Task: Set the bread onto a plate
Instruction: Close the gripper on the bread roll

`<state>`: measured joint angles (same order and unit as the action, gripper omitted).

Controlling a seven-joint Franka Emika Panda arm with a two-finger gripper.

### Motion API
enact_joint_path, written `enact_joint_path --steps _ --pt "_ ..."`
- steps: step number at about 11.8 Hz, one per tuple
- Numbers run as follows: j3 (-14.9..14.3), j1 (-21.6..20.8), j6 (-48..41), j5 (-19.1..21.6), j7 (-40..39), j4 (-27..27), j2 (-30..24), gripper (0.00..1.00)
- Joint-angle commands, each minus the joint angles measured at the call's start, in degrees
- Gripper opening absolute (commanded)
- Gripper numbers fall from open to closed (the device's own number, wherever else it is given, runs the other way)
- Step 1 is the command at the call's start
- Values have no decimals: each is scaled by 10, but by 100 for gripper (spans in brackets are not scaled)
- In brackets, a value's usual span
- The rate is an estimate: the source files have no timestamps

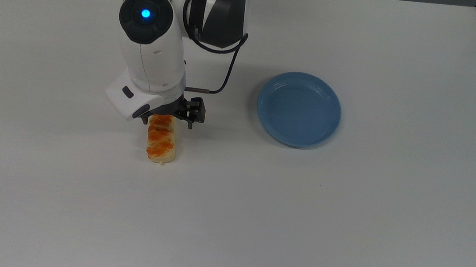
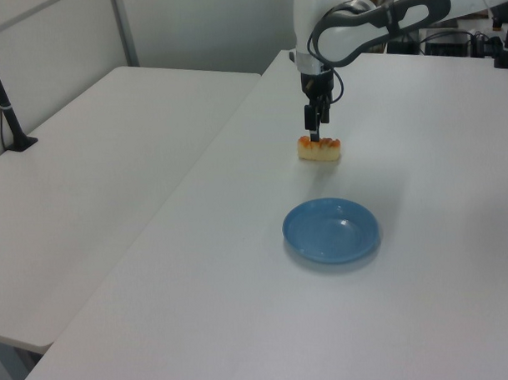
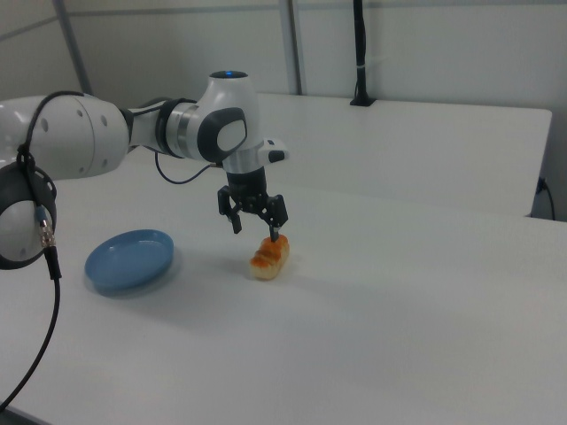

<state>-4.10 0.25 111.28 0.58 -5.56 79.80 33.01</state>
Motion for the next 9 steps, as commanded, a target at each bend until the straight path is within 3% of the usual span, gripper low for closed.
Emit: enact_joint_path --steps 1,6,8,9 --pt "1 1 17 -26 -6 3 14 100" --pt "1 7 56 -39 -1 13 40 99" --pt "1 6 63 -39 6 13 41 72" --pt "1 6 61 -35 10 12 39 67"
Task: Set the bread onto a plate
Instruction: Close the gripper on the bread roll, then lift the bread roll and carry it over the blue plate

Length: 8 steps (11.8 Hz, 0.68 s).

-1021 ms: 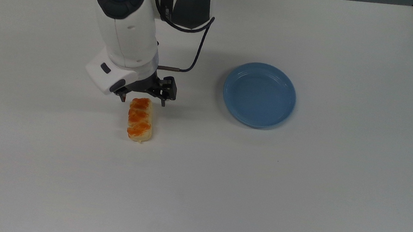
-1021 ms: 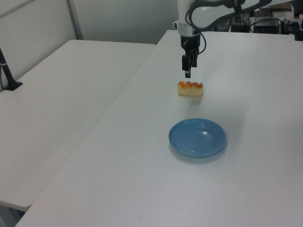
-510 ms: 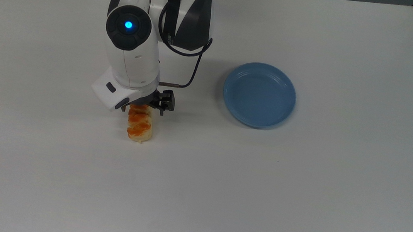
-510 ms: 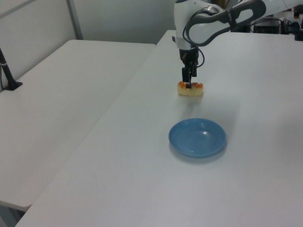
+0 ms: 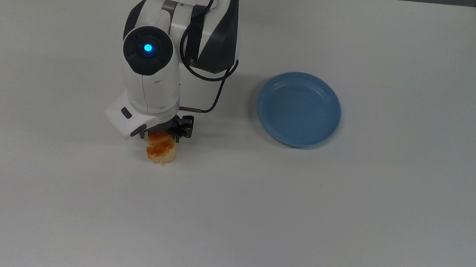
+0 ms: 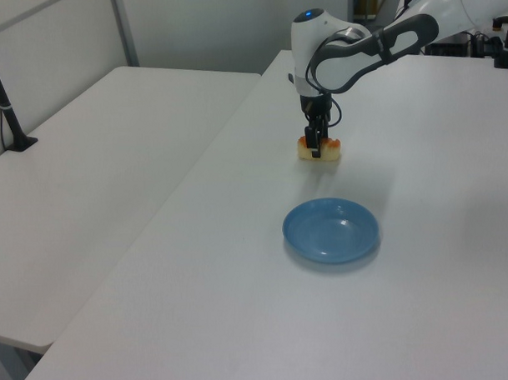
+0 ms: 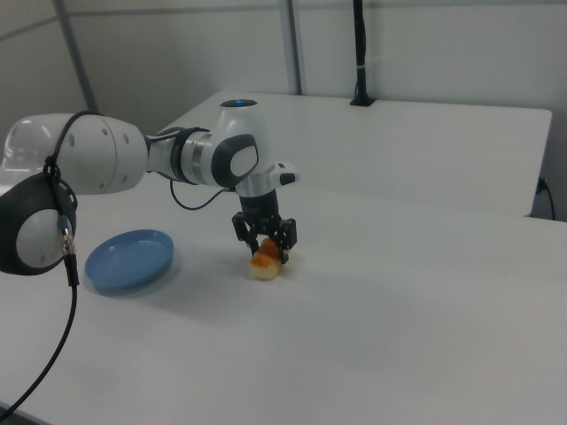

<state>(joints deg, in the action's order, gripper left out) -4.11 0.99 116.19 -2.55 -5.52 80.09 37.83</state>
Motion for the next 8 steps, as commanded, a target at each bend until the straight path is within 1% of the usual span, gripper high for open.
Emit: enact_joint_path --steps 1,2,3,5,6,7,8 --pt "1 -2 12 -3 23 9 -11 63" --pt "2 -3 12 -4 38 9 -15 59" --pt "2 -6 11 -4 40 9 -23 57" --pt "24 -6 -10 -6 45 19 -56 57" --pt "26 -19 -30 -6 53 21 -73 57" --pt "26 -50 -49 -7 67 29 -97 57" --pt "24 -77 -62 -8 93 33 -109 57"
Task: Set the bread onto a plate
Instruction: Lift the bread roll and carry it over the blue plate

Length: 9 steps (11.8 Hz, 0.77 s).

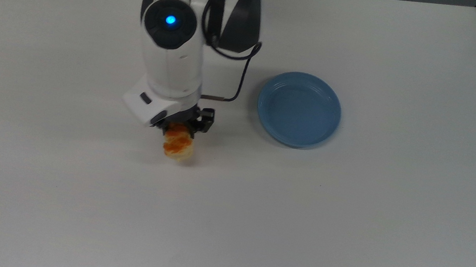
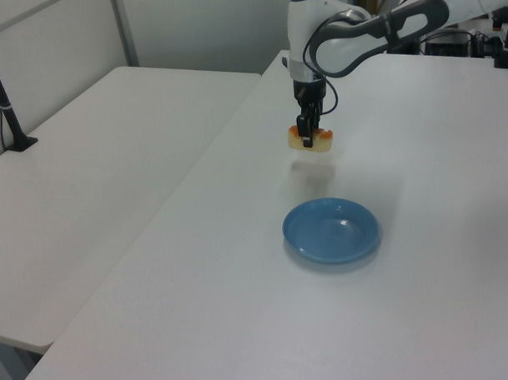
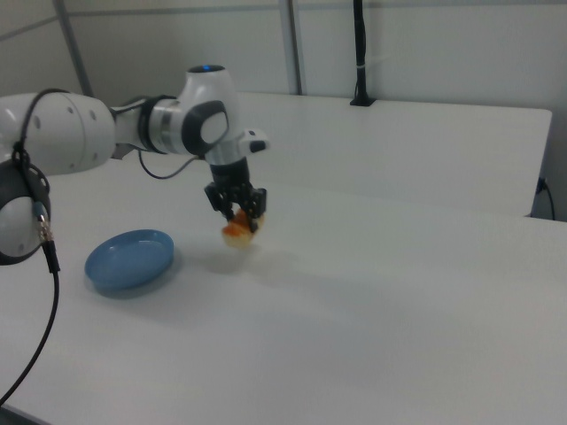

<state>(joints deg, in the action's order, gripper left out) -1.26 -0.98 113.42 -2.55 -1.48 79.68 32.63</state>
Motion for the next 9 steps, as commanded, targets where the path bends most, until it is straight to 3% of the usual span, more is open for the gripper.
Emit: enact_joint_path --steps 1,6,9 --pt "-8 -86 -42 -8 73 39 -69 57" --pt "-8 -193 -92 -8 240 52 -104 55" --pt "-6 -209 -94 -8 244 87 -123 55"
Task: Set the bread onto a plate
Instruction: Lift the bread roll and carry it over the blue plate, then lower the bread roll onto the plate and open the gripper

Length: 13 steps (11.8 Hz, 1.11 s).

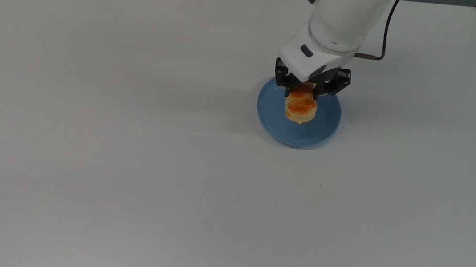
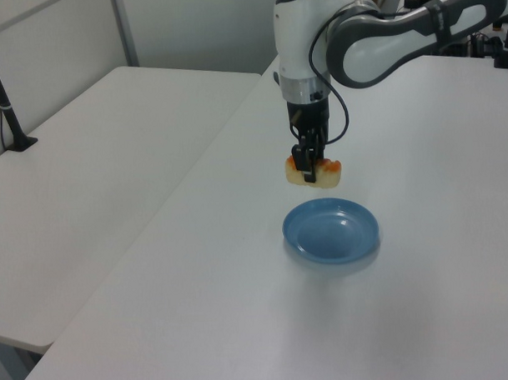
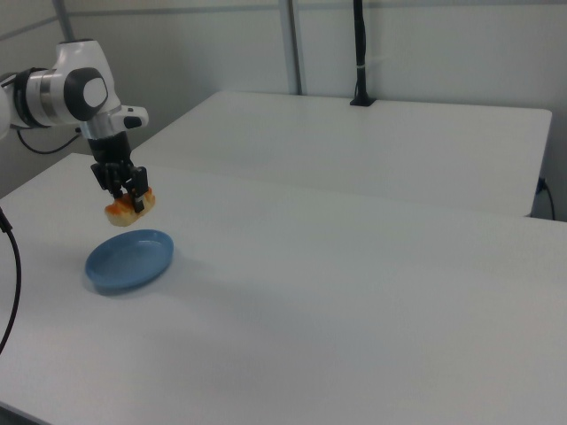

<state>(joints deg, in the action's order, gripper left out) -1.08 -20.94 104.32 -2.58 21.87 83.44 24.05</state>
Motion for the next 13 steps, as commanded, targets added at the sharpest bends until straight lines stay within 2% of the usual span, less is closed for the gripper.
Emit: enact_joint_path --steps 1,3,6,8,13 --pt "-7 -11 -2 -8 12 60 -38 55" --pt "-7 -18 11 -8 26 91 -41 55" --pt "-6 -27 103 -26 83 142 -40 55" --pt "-5 -28 150 -30 112 153 -35 55" --pt "-5 -36 156 -38 115 166 -26 55"
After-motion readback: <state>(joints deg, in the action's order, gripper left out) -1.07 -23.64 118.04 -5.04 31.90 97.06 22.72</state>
